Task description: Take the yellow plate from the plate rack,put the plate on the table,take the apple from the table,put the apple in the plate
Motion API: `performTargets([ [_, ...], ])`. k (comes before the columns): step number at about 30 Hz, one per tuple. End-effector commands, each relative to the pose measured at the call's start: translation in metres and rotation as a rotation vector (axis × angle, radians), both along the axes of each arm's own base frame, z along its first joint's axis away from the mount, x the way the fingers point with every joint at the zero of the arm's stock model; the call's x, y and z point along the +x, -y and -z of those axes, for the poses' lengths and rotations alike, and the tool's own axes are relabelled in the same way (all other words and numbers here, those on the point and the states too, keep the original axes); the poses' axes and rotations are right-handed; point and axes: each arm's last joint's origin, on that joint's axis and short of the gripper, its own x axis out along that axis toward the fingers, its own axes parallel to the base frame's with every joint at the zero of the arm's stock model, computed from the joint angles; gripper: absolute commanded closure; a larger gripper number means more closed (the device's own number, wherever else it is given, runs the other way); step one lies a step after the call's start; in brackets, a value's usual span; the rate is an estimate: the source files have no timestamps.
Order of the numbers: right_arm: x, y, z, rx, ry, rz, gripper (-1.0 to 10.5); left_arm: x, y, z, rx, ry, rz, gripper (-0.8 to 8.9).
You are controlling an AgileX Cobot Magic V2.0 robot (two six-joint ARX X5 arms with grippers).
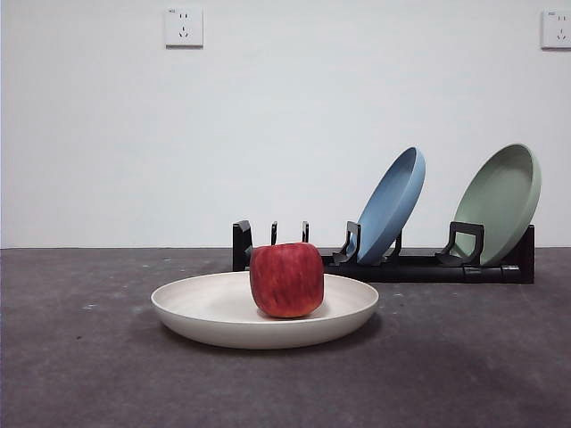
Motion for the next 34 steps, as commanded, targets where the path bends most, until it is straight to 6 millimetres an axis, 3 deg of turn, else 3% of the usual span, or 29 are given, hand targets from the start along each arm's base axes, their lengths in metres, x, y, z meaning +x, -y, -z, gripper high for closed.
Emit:
performTargets([
  [1,0.001,0.002,0.028,0.041,-0.041,0.050,9.5,0.001,0.000,0.004,-0.008,-0.008,0.000,8.17],
  [6,0.001,0.002,0.062,0.035,-0.077,0.068,9.5,0.001,0.000,0.004,-0.008,-0.008,0.000,8.17],
  [12,0.002,0.002,0.086,0.060,-0.111,0.073,9.5,0.001,0.000,0.004,-0.008,-0.008,0.000,8.17],
  [34,0.001,0.003,0.085,0.087,-0.102,0.094,9.5,0.001,0.000,0.004,-0.008,-0.008,0.000,8.17],
])
